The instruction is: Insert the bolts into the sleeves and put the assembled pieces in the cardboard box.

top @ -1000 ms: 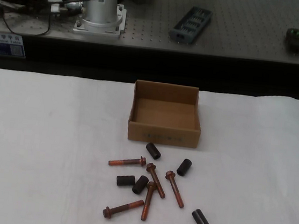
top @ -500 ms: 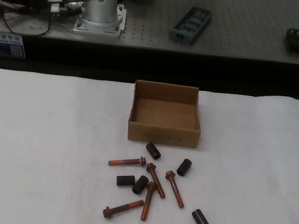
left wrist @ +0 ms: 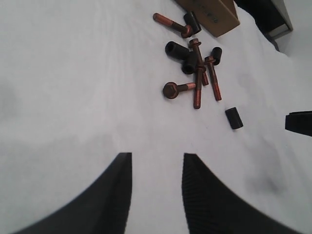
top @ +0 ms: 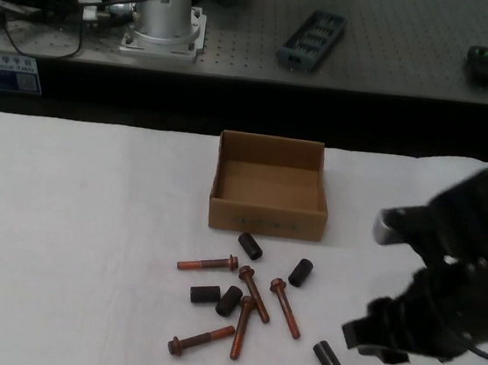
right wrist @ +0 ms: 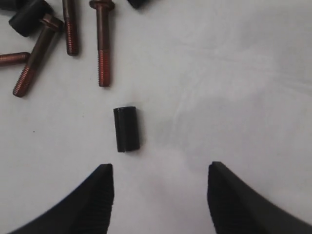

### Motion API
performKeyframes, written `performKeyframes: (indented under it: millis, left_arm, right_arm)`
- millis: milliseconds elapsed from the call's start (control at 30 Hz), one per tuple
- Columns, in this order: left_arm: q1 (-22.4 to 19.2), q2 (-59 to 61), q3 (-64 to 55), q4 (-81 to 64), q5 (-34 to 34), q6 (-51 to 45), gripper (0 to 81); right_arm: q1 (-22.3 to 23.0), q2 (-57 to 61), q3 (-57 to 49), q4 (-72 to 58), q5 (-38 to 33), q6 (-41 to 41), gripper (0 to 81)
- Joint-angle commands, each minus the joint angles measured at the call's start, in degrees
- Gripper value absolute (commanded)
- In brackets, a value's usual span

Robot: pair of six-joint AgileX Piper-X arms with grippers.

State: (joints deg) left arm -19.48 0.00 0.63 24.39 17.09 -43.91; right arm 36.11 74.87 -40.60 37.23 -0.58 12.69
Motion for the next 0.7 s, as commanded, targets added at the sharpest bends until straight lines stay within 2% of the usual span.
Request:
performKeyframes:
  millis: [0,333,667]
  left_arm:
    - [0.13,0.0,-0.63,-1.02,0.37,-0.68,25.8]
    - [0.13,0.0,-0.63,-0.99,0.37,-0.68,25.8]
    - [0.13,0.0,-0.63,-0.99,0.37,-0.68,25.8]
  right_arm:
    - [-0.03,9.75,-8.54,3.71,-3.9,-4.12,43.3]
    - [0.22,22.39,-15.88,10.67,-5.75,-7.54,43.3]
    - [2.76,23.04,-19.1,10.79,-5.99,-7.14,43.3]
